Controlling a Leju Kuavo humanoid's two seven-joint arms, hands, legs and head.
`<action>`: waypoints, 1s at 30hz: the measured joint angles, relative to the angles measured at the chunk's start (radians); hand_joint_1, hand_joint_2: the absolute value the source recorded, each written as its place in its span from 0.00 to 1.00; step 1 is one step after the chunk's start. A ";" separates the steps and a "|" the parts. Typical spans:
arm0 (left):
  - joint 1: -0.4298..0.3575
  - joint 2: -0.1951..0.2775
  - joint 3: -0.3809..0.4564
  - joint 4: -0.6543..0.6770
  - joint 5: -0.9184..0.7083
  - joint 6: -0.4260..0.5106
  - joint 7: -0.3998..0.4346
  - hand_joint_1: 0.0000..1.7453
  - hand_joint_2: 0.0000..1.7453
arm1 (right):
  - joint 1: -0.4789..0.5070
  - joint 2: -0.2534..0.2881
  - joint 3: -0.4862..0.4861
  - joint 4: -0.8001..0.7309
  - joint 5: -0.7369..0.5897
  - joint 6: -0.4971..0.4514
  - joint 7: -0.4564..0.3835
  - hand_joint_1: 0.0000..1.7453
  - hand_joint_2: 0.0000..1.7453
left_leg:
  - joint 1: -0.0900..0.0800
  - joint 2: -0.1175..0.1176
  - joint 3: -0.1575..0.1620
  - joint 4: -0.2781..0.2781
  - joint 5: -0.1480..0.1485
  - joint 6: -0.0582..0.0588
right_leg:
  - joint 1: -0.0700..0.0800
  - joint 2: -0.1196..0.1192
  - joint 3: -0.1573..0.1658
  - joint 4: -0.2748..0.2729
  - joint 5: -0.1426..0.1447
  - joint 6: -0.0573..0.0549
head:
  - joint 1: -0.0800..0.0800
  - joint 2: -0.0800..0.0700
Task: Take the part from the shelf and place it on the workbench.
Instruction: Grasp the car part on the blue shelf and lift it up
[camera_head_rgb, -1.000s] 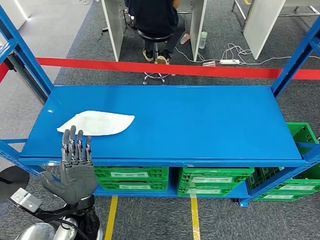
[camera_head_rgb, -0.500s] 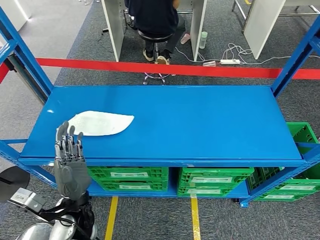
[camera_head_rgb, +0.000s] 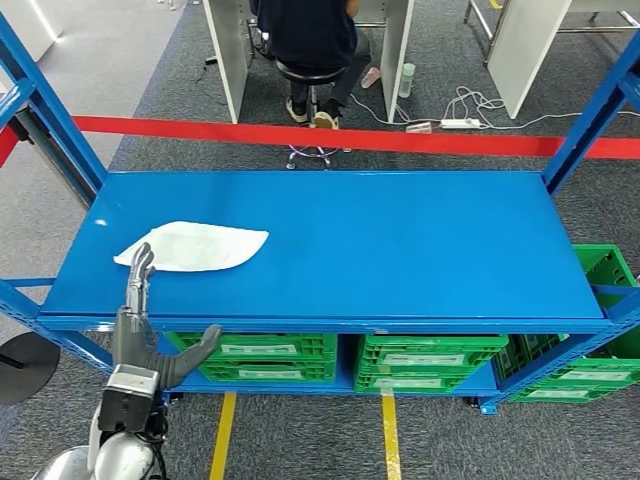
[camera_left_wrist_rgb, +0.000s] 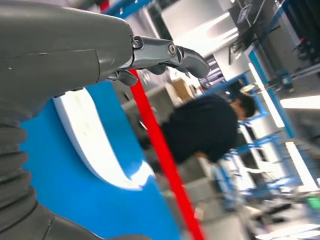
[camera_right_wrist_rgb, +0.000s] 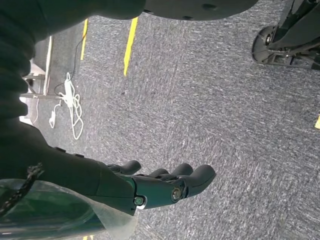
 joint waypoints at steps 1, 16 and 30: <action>-0.007 0.018 0.003 0.006 -0.054 0.001 0.031 0.00 1.00 | 0.000 0.000 0.000 0.000 0.001 0.003 0.001 0.00 1.00 | 0.000 0.000 0.000 0.000 0.000 0.000 | 0.000 0.000 0.000 0.000 0.000 0.000 | 0.000 0.000; -0.185 0.344 0.011 0.153 -0.505 -0.217 0.351 0.00 1.00 | -0.003 -0.006 0.008 0.000 0.029 0.024 0.004 0.00 1.00 | 0.000 0.000 0.000 0.000 0.001 0.000 | 0.000 0.001 0.000 0.001 0.000 0.000 | 0.000 0.000; -0.378 0.560 -0.043 0.289 -0.561 -0.367 0.412 0.00 1.00 | -0.005 -0.007 0.022 0.000 0.039 0.029 0.011 0.00 1.00 | 0.000 0.001 0.000 0.000 0.002 -0.001 | 0.000 0.002 0.000 0.001 0.000 0.000 | 0.001 0.000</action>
